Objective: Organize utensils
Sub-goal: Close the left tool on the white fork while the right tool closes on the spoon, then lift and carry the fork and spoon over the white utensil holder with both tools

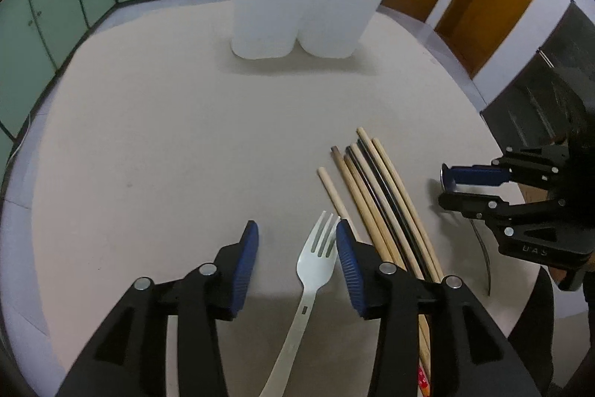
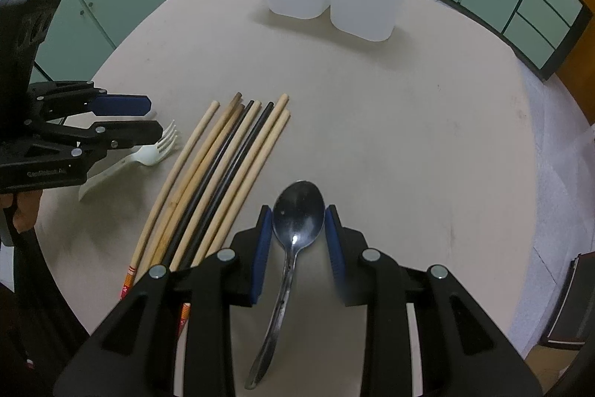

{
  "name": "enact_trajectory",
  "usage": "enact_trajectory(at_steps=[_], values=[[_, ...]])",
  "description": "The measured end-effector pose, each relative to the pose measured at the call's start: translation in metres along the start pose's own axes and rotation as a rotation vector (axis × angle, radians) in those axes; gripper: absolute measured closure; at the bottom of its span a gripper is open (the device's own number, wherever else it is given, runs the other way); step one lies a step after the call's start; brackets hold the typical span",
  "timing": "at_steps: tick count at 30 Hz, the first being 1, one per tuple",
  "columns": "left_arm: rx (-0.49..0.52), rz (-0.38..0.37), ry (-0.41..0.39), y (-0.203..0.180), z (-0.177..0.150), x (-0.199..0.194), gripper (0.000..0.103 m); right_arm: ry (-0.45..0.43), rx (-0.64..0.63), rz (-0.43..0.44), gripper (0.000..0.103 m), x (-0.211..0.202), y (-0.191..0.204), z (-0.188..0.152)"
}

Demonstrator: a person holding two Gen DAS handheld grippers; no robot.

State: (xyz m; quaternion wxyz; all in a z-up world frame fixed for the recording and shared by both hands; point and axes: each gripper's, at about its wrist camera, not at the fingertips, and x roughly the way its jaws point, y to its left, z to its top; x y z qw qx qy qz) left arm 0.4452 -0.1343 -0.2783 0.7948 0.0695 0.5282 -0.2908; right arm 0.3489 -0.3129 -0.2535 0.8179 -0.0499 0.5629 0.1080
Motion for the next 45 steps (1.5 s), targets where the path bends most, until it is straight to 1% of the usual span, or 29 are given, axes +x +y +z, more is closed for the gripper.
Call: enact_trajectory(at_steps=[2, 3, 4, 5, 7, 8, 10, 11, 12, 14, 16, 18, 20, 22, 24, 25, 27, 29, 36, 37, 39, 40, 42, 45], values=[[0.022, 0.008, 0.029, -0.002, 0.002, 0.008, 0.062, 0.000, 0.003, -0.001, 0.075, 0.001, 0.000, 0.001], [0.029, 0.005, 0.043, -0.002, 0.003, 0.012, 0.068, 0.000, 0.005, -0.002, 0.075, 0.002, 0.001, 0.001], [0.037, 0.006, 0.055, -0.001, 0.004, 0.017, 0.073, 0.001, 0.006, -0.002, 0.075, 0.002, 0.001, 0.001], [0.042, 0.024, 0.062, -0.002, 0.004, 0.018, 0.078, 0.000, 0.008, -0.004, 0.075, 0.002, 0.001, 0.001], [0.045, 0.013, 0.072, -0.006, 0.000, 0.015, 0.081, -0.001, 0.007, -0.005, 0.075, 0.002, 0.001, 0.000], [0.046, 0.020, 0.071, -0.007, -0.002, 0.014, 0.085, -0.002, 0.007, -0.006, 0.075, 0.002, 0.001, 0.000], [0.005, 0.059, 0.056, -0.006, -0.007, 0.010, 0.092, -0.002, 0.009, -0.007, 0.075, 0.002, 0.001, -0.001], [-0.026, 0.083, 0.046, -0.004, -0.012, 0.005, 0.099, -0.002, 0.010, -0.008, 0.075, 0.003, 0.001, -0.001], [-0.039, 0.080, 0.040, -0.005, -0.015, 0.003, 0.103, -0.003, 0.010, -0.010, 0.075, 0.003, 0.001, -0.002], [-0.061, 0.045, 0.014, -0.006, -0.022, -0.004, 0.103, -0.003, 0.008, -0.009, 0.075, 0.002, 0.001, -0.003], [-0.078, 0.035, -0.013, -0.005, -0.028, -0.009, 0.103, -0.005, 0.008, -0.009, 0.075, 0.002, 0.002, -0.003], [-0.116, 0.012, -0.028, 0.005, -0.034, -0.012, 0.103, -0.005, 0.007, -0.008, 0.075, 0.002, 0.002, -0.004], [-0.150, 0.000, -0.028, 0.014, -0.039, -0.014, 0.103, -0.007, 0.009, -0.008, 0.075, 0.000, 0.001, -0.005], [-0.163, 0.008, -0.019, 0.017, -0.039, -0.013, 0.103, -0.010, 0.008, -0.006, 0.075, -0.001, 0.001, -0.005], [-0.173, -0.021, -0.011, 0.019, -0.039, -0.013, 0.086, -0.011, 0.006, -0.007, 0.075, -0.002, 0.001, -0.005], [-0.176, -0.033, -0.014, 0.020, -0.038, -0.013, 0.084, -0.011, 0.007, -0.006, 0.075, -0.002, 0.001, -0.004], [-0.169, -0.045, -0.019, 0.019, -0.036, -0.013, 0.073, -0.012, 0.010, -0.006, 0.075, -0.002, 0.000, -0.004], [-0.167, -0.054, -0.018, 0.018, -0.033, -0.010, 0.071, -0.011, 0.009, -0.006, 0.075, -0.002, 0.000, -0.004], [-0.148, -0.090, 0.000, 0.012, -0.019, 0.001, 0.071, -0.011, 0.012, -0.008, 0.075, -0.002, 0.000, -0.004], [-0.146, -0.092, -0.002, 0.013, -0.012, 0.008, 0.072, -0.011, 0.013, -0.007, 0.075, -0.002, 0.000, -0.004], [-0.160, -0.097, -0.005, 0.016, -0.011, 0.011, 0.093, -0.010, 0.012, -0.010, 0.075, -0.002, 0.001, -0.003], [-0.175, -0.116, -0.008, 0.018, -0.011, 0.012, 0.093, -0.009, 0.011, -0.010, 0.075, -0.002, 0.001, -0.003], [-0.177, -0.129, -0.020, 0.018, -0.012, 0.012, 0.098, -0.009, 0.008, -0.013, 0.075, -0.002, 0.002, -0.003], [-0.165, -0.101, -0.071, 0.014, -0.016, -0.001, 0.100, -0.012, 0.008, -0.016, 0.075, -0.004, 0.003, -0.001]])
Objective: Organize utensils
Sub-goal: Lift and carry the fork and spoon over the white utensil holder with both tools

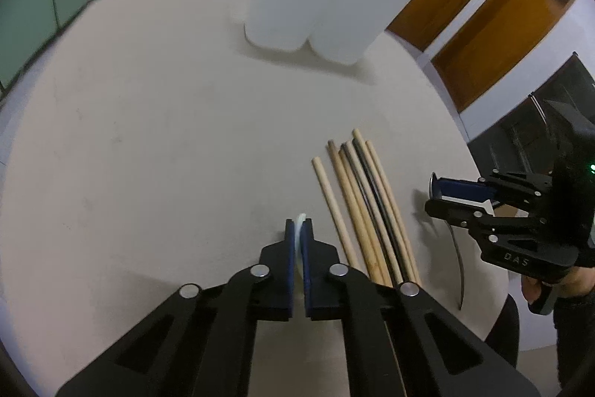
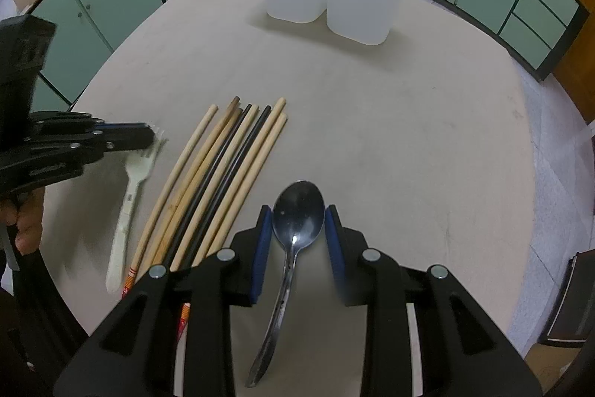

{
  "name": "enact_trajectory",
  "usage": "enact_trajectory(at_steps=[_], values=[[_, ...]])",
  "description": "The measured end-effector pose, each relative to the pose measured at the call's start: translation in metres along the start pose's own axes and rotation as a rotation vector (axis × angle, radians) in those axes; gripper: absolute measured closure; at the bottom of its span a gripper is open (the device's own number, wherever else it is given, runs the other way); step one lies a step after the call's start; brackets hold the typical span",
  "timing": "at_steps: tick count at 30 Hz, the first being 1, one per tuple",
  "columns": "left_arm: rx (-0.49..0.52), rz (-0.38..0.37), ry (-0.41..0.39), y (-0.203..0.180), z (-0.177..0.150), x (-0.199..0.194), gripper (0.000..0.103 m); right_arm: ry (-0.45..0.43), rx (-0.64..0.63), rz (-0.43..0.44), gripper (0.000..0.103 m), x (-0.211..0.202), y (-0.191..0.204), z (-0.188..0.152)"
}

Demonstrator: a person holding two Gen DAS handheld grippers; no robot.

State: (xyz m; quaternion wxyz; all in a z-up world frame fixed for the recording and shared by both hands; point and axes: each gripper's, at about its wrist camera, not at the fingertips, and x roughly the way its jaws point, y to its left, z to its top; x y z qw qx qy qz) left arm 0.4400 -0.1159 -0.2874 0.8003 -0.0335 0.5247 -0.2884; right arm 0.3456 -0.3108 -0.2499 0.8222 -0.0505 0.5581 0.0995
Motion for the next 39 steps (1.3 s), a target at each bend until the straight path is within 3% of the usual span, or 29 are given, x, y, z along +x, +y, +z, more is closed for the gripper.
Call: enact_trajectory(at_steps=[2, 9, 13, 24, 31, 39], values=[[0.005, 0.014, -0.047, -0.003, -0.002, -0.015, 0.100, -0.004, 0.001, -0.003, 0.075, -0.002, 0.000, 0.000], [0.051, 0.085, -0.333, -0.024, 0.009, -0.091, 0.100, -0.068, -0.004, -0.016, 0.075, -0.021, 0.004, 0.002], [0.080, 0.135, -0.435, -0.036, 0.022, -0.110, 0.100, -0.118, -0.006, -0.019, 0.075, -0.040, 0.008, 0.007], [0.103, 0.198, -0.537, -0.044, 0.091, -0.123, 0.100, -0.199, -0.008, -0.025, 0.075, -0.075, -0.001, 0.034], [0.114, 0.214, -0.567, -0.044, 0.097, -0.132, 0.100, -0.239, -0.007, -0.032, 0.076, -0.089, -0.006, 0.037], [0.152, 0.227, -0.592, -0.052, 0.121, -0.132, 0.100, -0.266, -0.017, -0.066, 0.076, -0.115, -0.018, 0.080]])
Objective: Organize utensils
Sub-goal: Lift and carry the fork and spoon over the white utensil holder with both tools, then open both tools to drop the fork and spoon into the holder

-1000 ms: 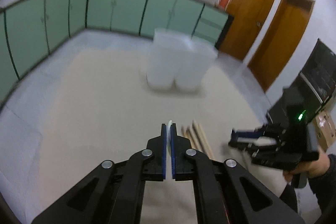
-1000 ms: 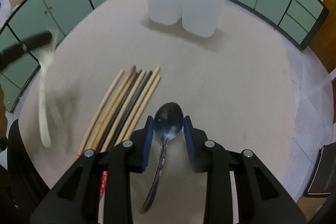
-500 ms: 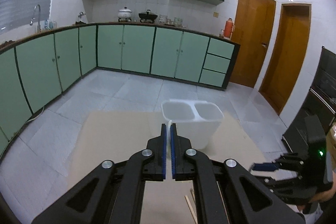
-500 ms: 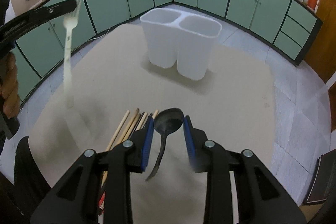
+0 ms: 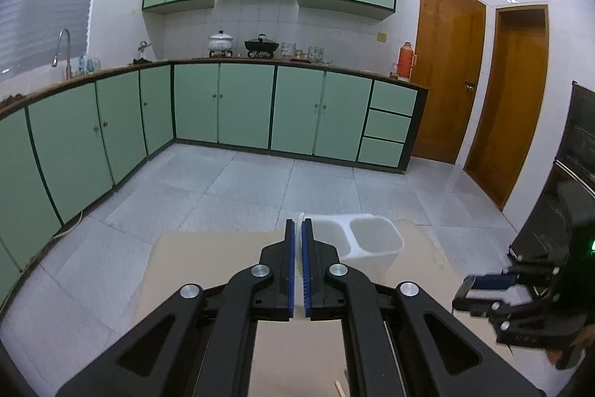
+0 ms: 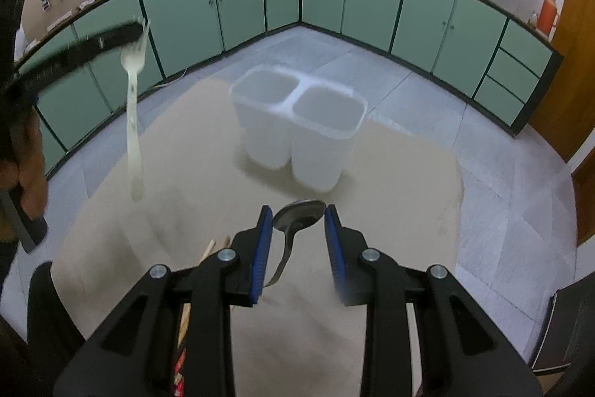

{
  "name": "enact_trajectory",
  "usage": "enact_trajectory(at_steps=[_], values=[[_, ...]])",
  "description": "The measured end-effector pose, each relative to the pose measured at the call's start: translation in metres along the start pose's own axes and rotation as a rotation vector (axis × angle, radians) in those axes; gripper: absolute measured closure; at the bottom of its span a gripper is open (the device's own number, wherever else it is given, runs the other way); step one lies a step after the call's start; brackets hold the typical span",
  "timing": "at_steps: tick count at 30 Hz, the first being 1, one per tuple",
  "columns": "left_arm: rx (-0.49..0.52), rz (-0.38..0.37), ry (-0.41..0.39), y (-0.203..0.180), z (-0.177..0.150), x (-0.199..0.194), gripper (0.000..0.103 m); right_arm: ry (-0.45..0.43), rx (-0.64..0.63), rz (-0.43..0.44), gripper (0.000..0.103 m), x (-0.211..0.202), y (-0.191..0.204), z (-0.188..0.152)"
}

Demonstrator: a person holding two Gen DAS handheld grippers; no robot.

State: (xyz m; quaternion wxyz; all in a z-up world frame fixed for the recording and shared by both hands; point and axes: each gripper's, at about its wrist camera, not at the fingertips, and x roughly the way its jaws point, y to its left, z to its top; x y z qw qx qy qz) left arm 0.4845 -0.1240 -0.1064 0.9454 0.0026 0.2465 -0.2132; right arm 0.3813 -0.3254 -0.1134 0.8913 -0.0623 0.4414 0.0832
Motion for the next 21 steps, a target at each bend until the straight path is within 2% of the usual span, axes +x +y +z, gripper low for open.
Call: enact_trajectory(at_steps=[6, 13, 18, 21], values=[[0.019, 0.006, -0.019, -0.003, 0.017, 0.016, 0.100, -0.056, -0.022, -0.032, 0.076, -0.012, -0.007, 0.053], [0.050, 0.053, -0.062, -0.002, 0.050, 0.045, 0.100, -0.126, -0.031, -0.051, 0.076, -0.028, -0.018, 0.117], [0.043, 0.094, -0.083, 0.003, 0.067, 0.082, 0.100, -0.131, -0.046, -0.079, 0.076, -0.011, -0.031, 0.150], [0.045, 0.121, -0.101, 0.005, 0.066, 0.107, 0.100, -0.118, -0.051, -0.099, 0.076, 0.007, -0.038, 0.153]])
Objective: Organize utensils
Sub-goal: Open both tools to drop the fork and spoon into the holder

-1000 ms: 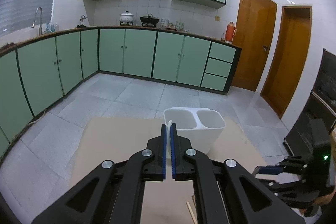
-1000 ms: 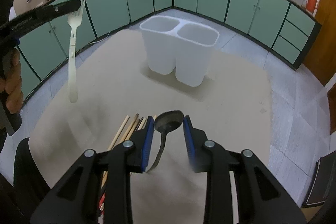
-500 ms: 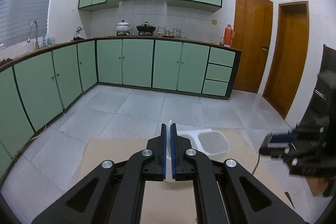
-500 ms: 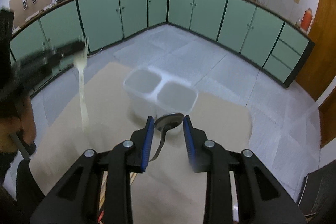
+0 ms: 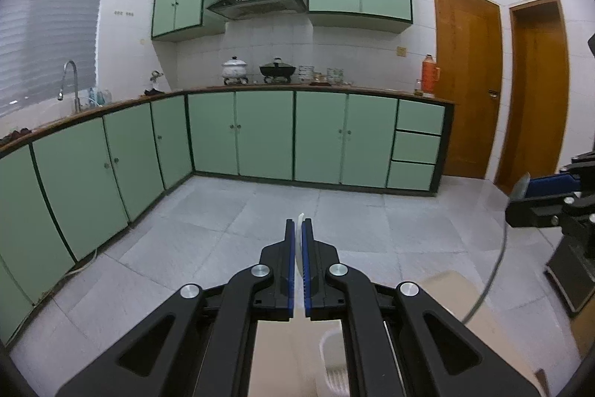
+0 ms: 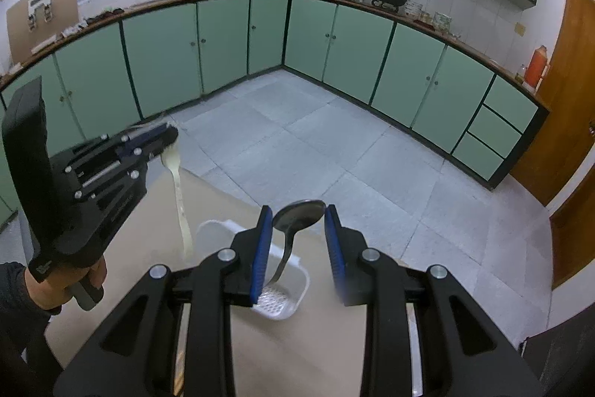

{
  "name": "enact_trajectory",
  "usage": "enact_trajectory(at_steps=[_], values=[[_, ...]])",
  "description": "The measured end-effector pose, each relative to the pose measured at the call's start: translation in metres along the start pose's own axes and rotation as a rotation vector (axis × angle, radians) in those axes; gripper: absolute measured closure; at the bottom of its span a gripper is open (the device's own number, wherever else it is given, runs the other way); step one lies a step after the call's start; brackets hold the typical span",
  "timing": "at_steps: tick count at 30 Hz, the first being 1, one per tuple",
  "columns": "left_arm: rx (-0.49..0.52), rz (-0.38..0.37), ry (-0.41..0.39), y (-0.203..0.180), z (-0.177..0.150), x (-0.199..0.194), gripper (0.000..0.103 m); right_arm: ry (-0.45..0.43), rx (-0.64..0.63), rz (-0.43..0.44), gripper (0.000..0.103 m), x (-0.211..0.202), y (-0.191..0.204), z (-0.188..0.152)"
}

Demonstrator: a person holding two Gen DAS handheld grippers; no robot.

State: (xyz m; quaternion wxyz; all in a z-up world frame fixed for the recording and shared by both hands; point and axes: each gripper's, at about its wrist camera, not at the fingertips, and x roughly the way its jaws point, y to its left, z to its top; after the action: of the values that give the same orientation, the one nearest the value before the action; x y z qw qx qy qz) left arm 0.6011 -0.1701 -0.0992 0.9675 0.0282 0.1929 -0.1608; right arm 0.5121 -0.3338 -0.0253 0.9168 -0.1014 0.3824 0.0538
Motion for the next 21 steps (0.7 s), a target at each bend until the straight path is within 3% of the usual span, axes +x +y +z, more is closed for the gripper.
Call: enact_trajectory(at_steps=[6, 11, 13, 16, 19, 21], values=[[0.022, 0.017, 0.028, -0.007, -0.034, 0.035, 0.100, 0.079, 0.007, 0.011, 0.076, 0.054, -0.006, -0.032], [0.054, 0.011, 0.042, -0.011, -0.055, 0.032, 0.098, 0.125, 0.029, 0.024, 0.074, 0.075, -0.001, -0.058], [0.043, 0.002, 0.047, -0.009, -0.056, 0.026, 0.093, 0.121, 0.046, 0.032, 0.067, 0.073, 0.000, -0.061], [0.012, -0.003, 0.037, -0.001, -0.055, 0.007, 0.077, 0.093, 0.064, 0.036, 0.060, 0.056, 0.000, -0.063], [-0.007, -0.007, 0.021, 0.011, -0.050, -0.022, 0.071, 0.054, 0.086, 0.041, 0.060, 0.027, -0.001, -0.068], [-0.019, 0.004, 0.019, 0.022, -0.052, -0.051, 0.059, 0.019, 0.102, 0.046, 0.059, 0.000, -0.001, -0.080]])
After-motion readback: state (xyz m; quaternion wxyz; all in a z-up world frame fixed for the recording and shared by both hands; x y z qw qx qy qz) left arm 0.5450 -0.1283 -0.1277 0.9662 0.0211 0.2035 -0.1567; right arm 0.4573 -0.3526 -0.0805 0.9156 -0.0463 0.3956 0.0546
